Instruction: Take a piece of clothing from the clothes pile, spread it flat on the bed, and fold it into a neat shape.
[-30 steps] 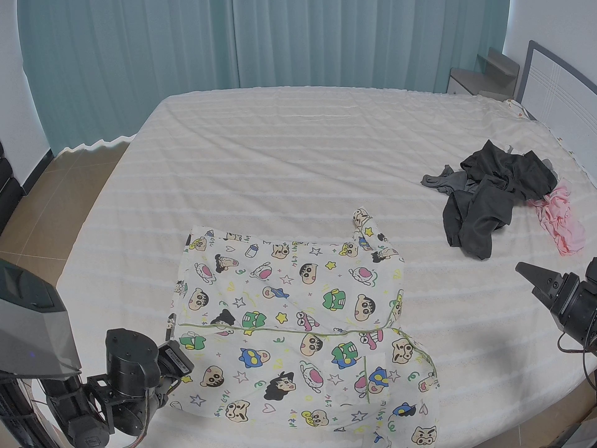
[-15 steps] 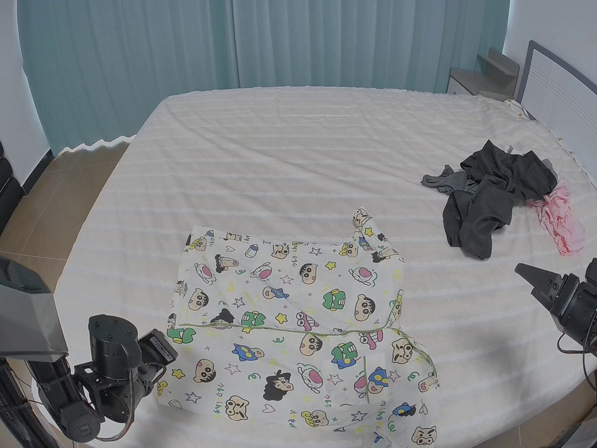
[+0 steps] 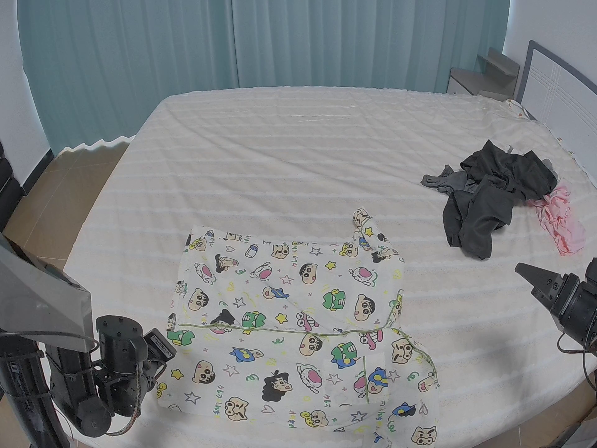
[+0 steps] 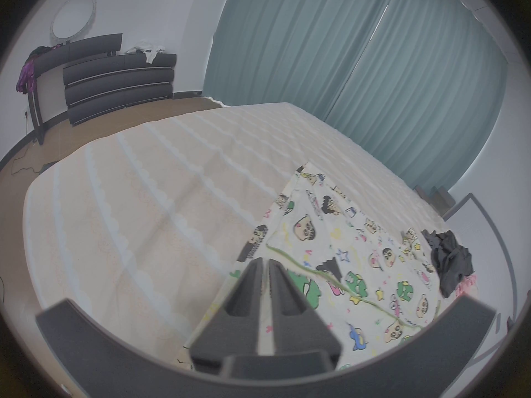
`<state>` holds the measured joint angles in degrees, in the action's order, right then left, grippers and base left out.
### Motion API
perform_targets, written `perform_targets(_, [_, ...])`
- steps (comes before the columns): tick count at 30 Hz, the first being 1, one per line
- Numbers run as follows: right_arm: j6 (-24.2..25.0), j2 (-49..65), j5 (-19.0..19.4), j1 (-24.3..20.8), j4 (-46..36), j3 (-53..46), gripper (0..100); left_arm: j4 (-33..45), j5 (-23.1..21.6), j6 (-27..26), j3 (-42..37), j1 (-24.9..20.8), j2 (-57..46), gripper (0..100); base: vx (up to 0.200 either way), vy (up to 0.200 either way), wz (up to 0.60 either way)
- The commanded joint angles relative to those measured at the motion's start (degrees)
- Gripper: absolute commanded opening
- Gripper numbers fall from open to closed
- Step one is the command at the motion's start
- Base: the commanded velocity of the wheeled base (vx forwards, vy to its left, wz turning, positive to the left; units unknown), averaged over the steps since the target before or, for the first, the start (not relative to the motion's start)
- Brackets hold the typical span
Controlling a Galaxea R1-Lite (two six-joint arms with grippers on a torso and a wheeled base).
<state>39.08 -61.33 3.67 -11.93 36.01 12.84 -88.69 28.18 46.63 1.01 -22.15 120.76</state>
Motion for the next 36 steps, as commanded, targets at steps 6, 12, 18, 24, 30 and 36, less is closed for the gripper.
perform_targets(6, [-0.06, -0.46, 0.90, -0.02, -0.15, -0.88, 100, -0.43, -1.11, -0.05, -0.48, 2.81, 3.08, 100, 0.000, 0.000, 0.00])
perform_targets(12, [0.20, -2.13, 5.30, -0.28, -0.42, -2.99, 100, -0.35, -2.87, -2.33, -0.48, 6.86, -1.49, 100, 0.000, 0.000, 0.00])
perform_targets(18, [-0.15, -15.13, 9.69, -0.37, -0.15, 0.61, 100, 6.51, -10.78, 0.22, -0.57, 7.03, -11.95, 100, 0.000, 0.000, 0.00])
perform_targets(24, [-3.14, -35.26, 8.99, -2.83, 0.20, 7.38, 100, 16.09, -23.17, 5.58, -0.57, 6.68, -22.06, 100, 0.000, 0.000, 0.00])
perform_targets(30, [-3.49, -51.43, 8.28, -1.60, -0.24, 20.21, 100, 25.23, -32.75, 5.93, -0.57, 6.42, -32.08, 100, 0.000, 0.000, 0.00])
perform_targets(36, [-3.31, -60.22, 7.23, -1.16, -0.68, 25.40, 100, 25.67, -32.67, 5.84, -0.57, 6.33, -31.55, 100, 0.000, 0.000, 0.00])
